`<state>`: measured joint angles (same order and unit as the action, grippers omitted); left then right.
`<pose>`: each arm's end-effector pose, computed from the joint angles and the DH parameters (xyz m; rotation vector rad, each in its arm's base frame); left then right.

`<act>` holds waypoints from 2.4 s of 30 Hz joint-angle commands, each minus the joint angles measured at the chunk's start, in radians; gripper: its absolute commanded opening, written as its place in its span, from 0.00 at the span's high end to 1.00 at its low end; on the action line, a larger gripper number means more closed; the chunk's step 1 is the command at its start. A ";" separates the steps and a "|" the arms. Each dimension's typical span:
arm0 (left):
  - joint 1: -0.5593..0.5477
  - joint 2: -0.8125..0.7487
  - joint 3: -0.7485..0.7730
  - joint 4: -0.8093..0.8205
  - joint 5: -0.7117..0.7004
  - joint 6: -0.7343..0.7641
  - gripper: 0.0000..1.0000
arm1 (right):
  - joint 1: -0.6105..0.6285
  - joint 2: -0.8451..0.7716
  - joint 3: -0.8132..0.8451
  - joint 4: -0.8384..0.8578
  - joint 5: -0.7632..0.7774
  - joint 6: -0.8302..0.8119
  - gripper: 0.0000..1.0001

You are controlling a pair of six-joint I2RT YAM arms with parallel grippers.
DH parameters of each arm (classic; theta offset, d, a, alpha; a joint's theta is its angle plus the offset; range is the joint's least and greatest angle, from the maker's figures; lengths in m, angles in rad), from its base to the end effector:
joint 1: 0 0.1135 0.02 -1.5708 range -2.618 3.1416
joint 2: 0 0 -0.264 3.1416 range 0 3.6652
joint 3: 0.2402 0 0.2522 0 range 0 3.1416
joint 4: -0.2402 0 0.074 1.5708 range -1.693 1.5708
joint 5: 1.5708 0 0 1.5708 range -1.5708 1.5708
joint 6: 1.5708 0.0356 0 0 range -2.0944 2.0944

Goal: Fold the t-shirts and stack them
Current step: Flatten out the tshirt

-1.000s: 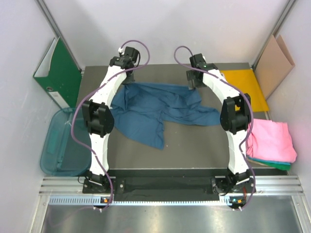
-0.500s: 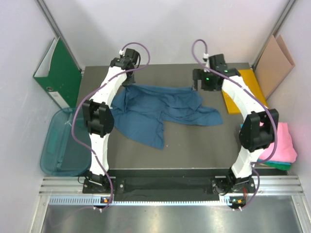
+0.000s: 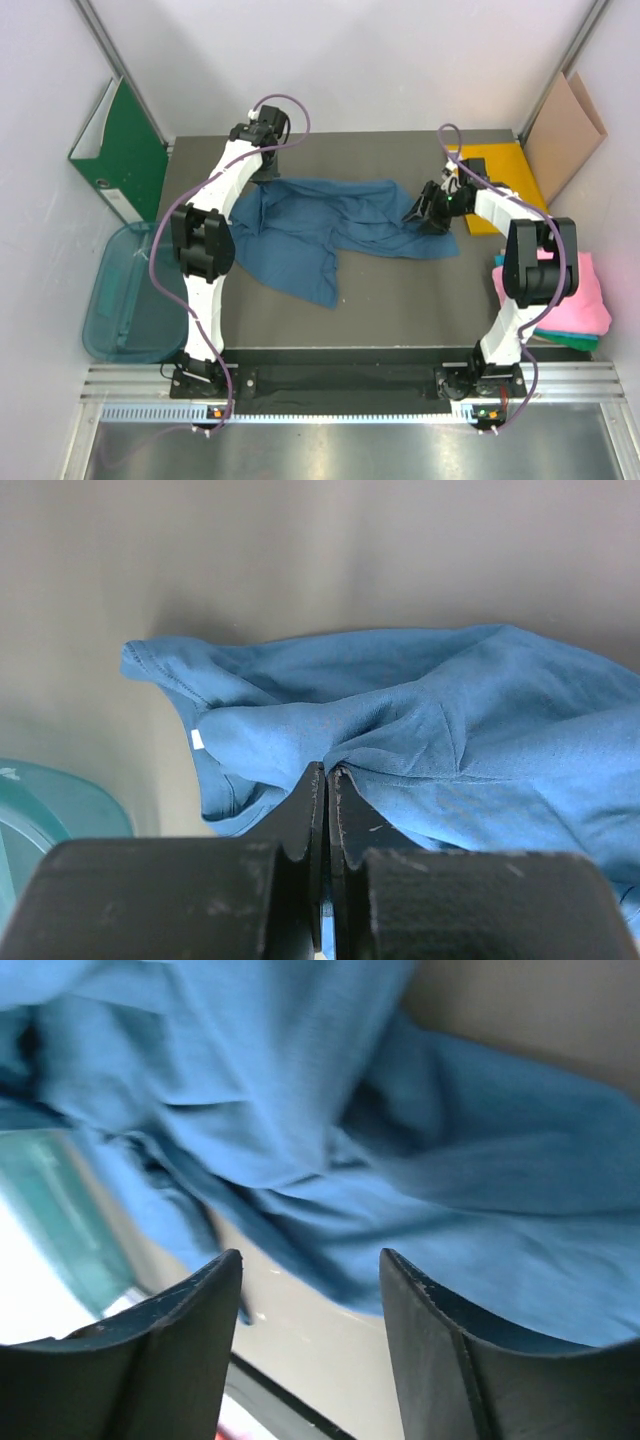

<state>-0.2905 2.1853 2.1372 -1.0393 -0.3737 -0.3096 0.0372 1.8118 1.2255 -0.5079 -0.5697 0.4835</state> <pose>0.4536 -0.1220 0.2825 -0.1438 2.5594 0.2759 0.3670 0.0329 0.1919 0.4074 2.6571 0.9263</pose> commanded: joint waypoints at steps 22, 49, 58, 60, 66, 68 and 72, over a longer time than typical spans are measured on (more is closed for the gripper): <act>0.001 -0.018 0.000 0.022 -0.014 0.063 1.00 | 0.079 0.205 0.144 0.200 -0.042 0.122 0.66; 0.005 -0.050 -0.014 -0.004 -0.145 0.050 1.00 | 0.046 -0.009 0.483 -0.257 0.313 -0.181 1.00; 0.011 -0.059 -0.029 -0.024 -0.149 0.041 1.00 | 0.033 -0.008 0.500 -0.360 0.534 -0.282 1.00; 0.011 -0.070 -0.054 -0.018 -0.143 0.040 1.00 | 0.029 -0.025 0.494 -0.348 0.542 -0.293 1.00; 0.011 -0.078 -0.071 -0.016 -0.122 0.041 1.00 | 0.015 -0.055 0.516 -0.366 0.470 -0.325 0.98; 0.010 -0.078 -0.071 -0.021 -0.110 0.043 1.00 | 0.013 -0.031 0.513 -0.429 0.461 -0.329 0.98; 0.010 -0.078 -0.080 -0.030 -0.088 0.038 1.00 | 0.012 -0.011 0.346 -0.445 0.414 -0.321 0.97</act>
<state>-0.2970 2.1750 2.0674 -1.0340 -0.4305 -0.2676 0.0822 1.8259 1.6745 -0.8944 -0.1574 0.1852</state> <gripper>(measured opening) 0.019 0.027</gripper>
